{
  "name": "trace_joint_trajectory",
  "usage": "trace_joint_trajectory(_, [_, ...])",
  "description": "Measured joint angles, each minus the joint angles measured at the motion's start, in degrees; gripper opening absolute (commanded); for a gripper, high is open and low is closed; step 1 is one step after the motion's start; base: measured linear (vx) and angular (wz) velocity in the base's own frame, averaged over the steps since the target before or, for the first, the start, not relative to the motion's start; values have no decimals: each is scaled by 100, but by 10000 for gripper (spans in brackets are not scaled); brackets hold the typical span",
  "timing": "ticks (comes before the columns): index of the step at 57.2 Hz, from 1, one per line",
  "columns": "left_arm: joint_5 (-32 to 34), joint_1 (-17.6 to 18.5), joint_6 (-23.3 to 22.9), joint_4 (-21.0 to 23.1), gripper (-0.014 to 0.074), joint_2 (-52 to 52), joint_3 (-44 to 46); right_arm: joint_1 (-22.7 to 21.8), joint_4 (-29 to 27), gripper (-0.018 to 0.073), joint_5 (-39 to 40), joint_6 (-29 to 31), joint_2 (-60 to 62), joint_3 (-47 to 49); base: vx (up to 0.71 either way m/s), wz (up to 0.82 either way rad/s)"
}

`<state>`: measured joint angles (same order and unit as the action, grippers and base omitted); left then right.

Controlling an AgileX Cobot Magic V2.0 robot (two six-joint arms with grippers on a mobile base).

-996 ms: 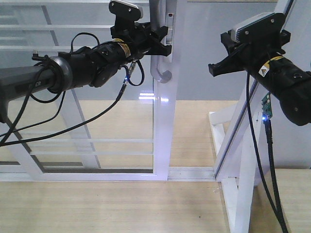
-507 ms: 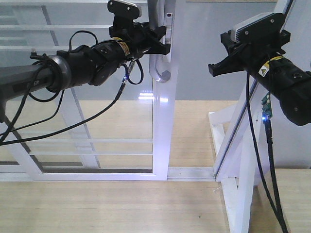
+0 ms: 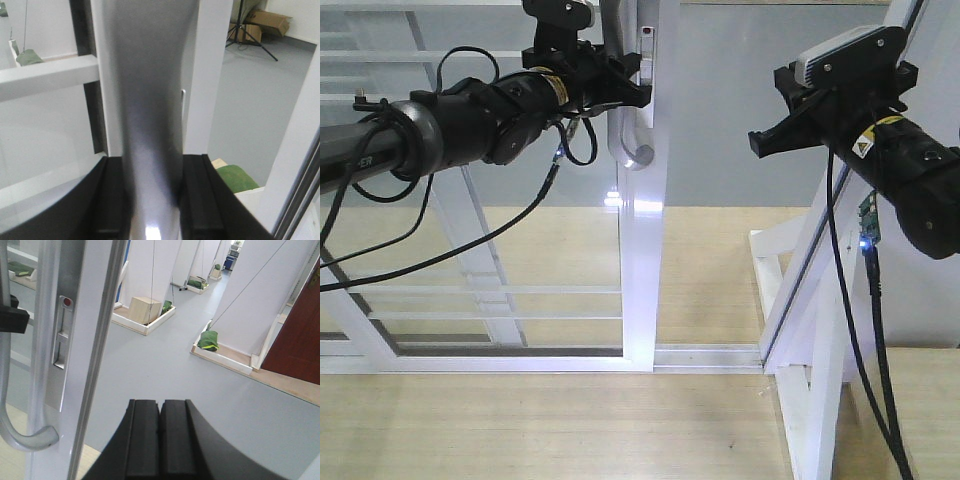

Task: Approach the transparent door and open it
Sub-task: 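Slide the door panel further sideways with the left gripper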

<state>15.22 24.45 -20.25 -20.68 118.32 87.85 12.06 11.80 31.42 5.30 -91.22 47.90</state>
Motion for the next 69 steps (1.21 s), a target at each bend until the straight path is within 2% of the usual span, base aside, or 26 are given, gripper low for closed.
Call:
trace_joint_trajectory(30, [-1079,-316,110,147,0,-420,-70,0,0,-6,0,-12,0,0,0,0])
trace_joint_trajectory(52, [-2132,-842,296,455,0,-795,-75,0,0,-6,0,-44,0,0,0,0])
trace_joint_trajectory(69, [-2856,-1279,296,299,0,-1020,-70,0,0,-6,0,-50,0,0,0,0])
